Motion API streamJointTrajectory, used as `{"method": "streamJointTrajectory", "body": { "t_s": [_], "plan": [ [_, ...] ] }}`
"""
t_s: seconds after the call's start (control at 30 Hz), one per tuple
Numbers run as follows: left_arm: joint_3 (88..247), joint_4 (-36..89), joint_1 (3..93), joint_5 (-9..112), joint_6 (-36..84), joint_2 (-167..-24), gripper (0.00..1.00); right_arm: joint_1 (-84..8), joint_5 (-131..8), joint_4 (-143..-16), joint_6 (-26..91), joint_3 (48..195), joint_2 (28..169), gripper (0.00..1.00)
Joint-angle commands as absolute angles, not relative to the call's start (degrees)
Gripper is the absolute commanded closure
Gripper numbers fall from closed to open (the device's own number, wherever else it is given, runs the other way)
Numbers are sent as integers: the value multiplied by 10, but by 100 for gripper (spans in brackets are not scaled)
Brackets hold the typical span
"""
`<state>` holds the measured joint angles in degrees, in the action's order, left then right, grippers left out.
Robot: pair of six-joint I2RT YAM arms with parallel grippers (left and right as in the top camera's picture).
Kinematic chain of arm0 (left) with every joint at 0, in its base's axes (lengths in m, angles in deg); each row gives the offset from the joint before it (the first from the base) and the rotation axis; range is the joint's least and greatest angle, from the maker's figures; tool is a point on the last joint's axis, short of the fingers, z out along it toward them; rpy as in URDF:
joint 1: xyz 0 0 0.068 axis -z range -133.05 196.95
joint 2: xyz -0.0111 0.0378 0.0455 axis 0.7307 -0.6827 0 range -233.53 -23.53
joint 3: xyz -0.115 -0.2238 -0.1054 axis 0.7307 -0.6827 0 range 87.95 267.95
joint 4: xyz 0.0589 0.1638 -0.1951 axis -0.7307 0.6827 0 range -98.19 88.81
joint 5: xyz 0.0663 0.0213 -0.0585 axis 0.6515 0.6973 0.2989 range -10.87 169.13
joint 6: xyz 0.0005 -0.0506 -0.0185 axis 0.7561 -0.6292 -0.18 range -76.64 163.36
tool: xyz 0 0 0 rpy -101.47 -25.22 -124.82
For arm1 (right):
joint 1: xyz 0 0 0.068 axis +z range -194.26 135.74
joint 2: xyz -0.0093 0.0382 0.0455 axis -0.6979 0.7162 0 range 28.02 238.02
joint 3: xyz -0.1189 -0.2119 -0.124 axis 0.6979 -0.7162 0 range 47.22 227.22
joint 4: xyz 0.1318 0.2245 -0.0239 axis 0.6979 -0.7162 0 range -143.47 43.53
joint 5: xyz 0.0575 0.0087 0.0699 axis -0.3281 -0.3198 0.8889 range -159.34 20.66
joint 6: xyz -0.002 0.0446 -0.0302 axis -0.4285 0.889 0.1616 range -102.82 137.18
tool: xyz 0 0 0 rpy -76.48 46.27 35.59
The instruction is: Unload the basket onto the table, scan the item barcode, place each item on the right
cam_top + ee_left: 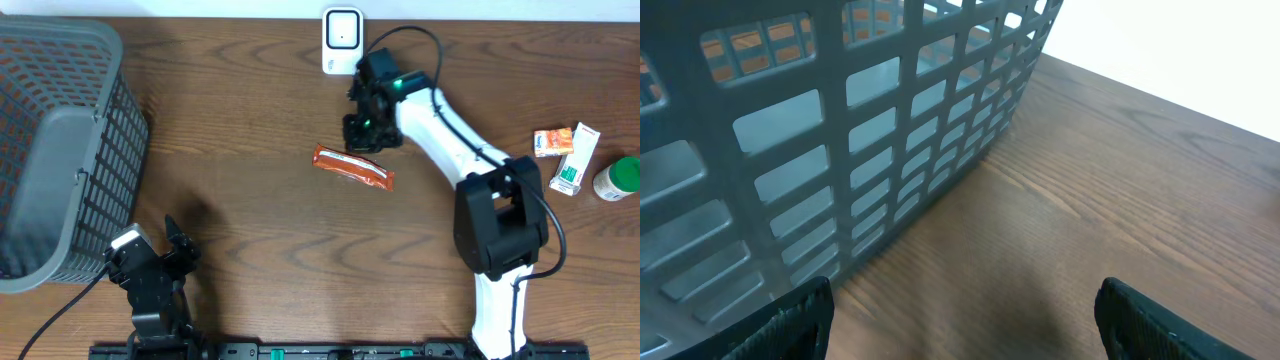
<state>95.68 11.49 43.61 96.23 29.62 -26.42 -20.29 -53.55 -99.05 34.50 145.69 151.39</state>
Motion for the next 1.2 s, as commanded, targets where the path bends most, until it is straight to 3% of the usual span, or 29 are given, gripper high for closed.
{"method": "streamJointTrajectory", "body": {
  "t_s": [0.0,0.5,0.53,0.57,0.6,0.63,0.77,0.87,0.97,1.03,1.17],
  "plan": [
    [952,115,435,970,293,-263,16,-188,-558,-979,363,1446,1512,99],
    [952,115,435,970,293,-263,16,-178,-628,-1001,349,1414,1517,99],
    [952,115,435,970,293,-263,16,-178,-626,-1016,333,1418,1516,89],
    [952,115,435,970,293,-263,16,-179,-622,-1029,321,1422,1514,69],
    [952,115,435,970,293,-263,16,-181,-612,-1060,286,1434,1511,28],
    [952,115,435,970,293,-263,16,-183,-614,-1085,269,1445,1509,21],
    [952,115,435,970,293,-263,16,-193,-657,-1140,209,1476,1505,11],
    [952,115,435,970,293,-263,16,-201,-699,-1144,174,1478,1505,12],
    [952,115,435,970,293,-263,16,-206,-685,-1119,102,1468,1506,9],
    [952,115,435,970,293,-263,16,-206,-669,-1088,59,1454,1506,1],
    [952,115,435,970,293,-263,16,-206,-626,-1049,-7,1425,1506,1]
  ]
}}
